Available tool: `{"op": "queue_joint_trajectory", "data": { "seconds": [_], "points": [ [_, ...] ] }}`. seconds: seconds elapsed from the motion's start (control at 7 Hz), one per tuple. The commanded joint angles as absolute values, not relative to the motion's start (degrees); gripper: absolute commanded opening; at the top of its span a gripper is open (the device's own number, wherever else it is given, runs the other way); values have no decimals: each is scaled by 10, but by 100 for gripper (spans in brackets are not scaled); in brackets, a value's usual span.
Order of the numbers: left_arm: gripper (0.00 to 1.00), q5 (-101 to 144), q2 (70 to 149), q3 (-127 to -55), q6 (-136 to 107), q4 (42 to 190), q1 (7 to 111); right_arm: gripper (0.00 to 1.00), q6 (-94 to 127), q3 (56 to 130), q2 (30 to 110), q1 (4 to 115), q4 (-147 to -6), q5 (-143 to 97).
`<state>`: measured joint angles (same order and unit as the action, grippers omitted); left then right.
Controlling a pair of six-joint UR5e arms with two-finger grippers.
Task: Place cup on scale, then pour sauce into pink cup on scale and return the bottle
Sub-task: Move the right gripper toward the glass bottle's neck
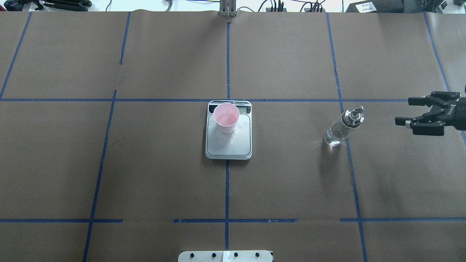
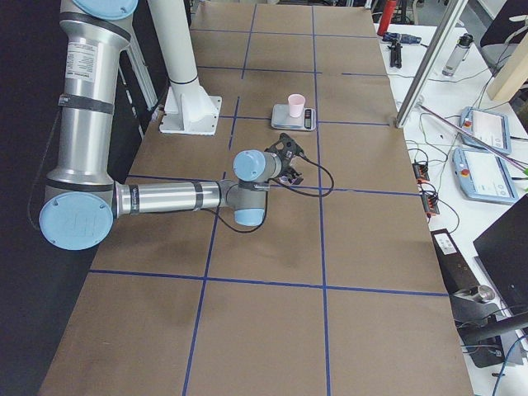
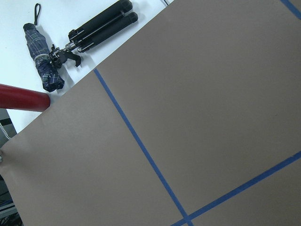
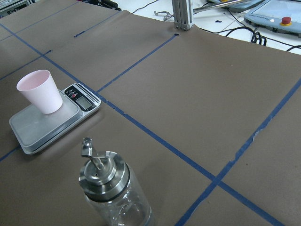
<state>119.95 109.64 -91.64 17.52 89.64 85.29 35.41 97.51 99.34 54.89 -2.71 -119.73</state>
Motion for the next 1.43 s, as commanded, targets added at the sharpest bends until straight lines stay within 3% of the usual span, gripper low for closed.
{"op": "queue_joint_trajectory", "data": {
  "seconds": [0.0, 0.57, 1.29],
  "points": [
    [100, 1200, 1097, -915, 174, 901, 856, 98, 355, 976, 1019, 417, 22, -1023],
    [100, 1199, 1098, -917, 173, 900, 856, 97, 351, 972, 1023, 268, 25, -796],
    [100, 1198, 1096, -918, 176, 899, 856, 98, 356, 941, 1012, 239, 27, -717]
  ]
}}
